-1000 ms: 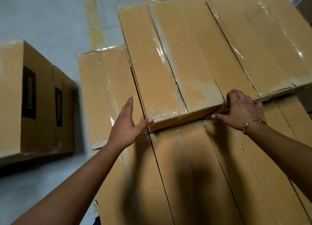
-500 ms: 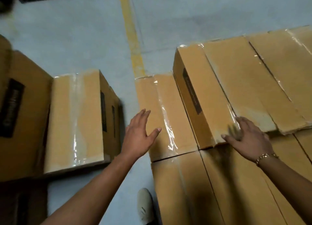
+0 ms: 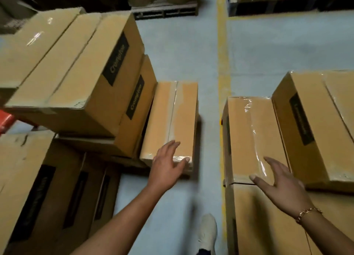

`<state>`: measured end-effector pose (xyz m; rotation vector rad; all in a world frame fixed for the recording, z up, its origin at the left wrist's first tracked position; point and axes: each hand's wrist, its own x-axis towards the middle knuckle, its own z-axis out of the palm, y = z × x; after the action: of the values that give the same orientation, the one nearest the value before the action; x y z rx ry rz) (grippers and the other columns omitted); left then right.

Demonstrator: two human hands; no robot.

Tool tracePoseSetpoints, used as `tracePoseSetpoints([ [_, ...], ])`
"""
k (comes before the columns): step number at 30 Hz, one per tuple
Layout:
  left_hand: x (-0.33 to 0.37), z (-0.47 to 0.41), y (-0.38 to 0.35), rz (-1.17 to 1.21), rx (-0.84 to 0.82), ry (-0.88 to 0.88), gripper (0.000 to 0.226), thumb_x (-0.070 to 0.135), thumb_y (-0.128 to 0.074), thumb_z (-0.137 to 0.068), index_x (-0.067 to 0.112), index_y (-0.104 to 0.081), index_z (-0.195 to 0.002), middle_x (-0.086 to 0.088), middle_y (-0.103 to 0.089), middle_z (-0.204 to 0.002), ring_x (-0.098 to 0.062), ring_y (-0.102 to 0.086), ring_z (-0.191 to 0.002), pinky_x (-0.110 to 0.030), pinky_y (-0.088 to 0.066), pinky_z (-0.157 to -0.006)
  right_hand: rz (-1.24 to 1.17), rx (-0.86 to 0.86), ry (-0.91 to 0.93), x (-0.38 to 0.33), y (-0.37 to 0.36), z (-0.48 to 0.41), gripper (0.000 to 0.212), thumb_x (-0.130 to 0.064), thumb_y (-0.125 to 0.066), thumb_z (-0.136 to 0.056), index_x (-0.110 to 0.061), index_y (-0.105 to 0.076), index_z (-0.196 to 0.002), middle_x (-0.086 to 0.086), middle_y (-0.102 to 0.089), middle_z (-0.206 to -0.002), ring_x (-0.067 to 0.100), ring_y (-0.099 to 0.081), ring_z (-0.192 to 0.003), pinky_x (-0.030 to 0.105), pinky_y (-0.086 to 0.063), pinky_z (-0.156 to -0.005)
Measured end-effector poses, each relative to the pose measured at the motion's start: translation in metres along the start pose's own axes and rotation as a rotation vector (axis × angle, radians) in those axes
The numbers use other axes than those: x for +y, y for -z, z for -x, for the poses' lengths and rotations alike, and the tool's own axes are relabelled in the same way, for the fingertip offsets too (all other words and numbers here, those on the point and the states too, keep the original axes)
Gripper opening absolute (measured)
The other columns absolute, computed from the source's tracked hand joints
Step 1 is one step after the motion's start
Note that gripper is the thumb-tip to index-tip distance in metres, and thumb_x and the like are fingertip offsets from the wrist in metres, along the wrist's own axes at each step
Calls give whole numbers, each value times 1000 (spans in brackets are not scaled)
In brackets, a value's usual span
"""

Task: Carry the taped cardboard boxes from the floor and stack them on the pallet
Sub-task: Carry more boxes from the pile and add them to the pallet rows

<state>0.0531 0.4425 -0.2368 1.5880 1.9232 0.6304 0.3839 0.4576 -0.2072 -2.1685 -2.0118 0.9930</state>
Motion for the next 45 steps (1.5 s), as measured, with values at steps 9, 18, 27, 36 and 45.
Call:
tracePoseSetpoints([
  [9, -70, 87, 197, 93, 313, 189, 53, 62, -56, -94, 35, -54, -140, 13, -49, -144, -11, -46, -133, -49, -48, -105, -159, -61, 232, -166, -22, 62, 78, -62, -61, -88, -34, -31, -154, -8, -34, -160, 18, -45, -139, 40, -41, -110],
  [18, -159, 33, 371, 401, 645, 491, 60, 54, -53, -99, 25, -43, -151, -3, -45, -154, -26, -43, -140, -45, -38, -108, -453, -148, 324, -377, -52, 27, 72, -56, -60, -92, -32, -32, -153, -10, -37, -157, 19, -44, -138, 32, -38, -102],
  [27, -236, -74, 448, 488, 139, 586, 82, 77, -63, -79, 22, -59, -140, 0, -55, -140, -27, -50, -129, -49, -40, -112, -794, -270, 42, -526, -104, -59, 92, -73, -58, -85, -36, -17, -159, -7, -32, -161, 22, -42, -140, 58, -46, -102],
  [36, -239, -117, 453, 545, -62, 623, 30, 56, -68, -85, 40, -67, -110, 18, -56, -110, -13, -52, -95, -44, -55, -86, -920, -206, -83, -544, -131, -97, 80, -67, -79, -69, -33, -41, -130, -5, -66, -121, 26, -68, -108, 56, -53, -97],
  [45, -203, -110, 415, 524, -37, 519, 75, 59, -73, -79, 25, -50, -142, 10, -53, -130, -16, -48, -121, -47, -61, -84, -899, -104, 5, -506, -93, -98, 112, -72, -85, -49, -30, -45, -144, -8, -68, -125, 21, -67, -112, 49, -53, -100],
])
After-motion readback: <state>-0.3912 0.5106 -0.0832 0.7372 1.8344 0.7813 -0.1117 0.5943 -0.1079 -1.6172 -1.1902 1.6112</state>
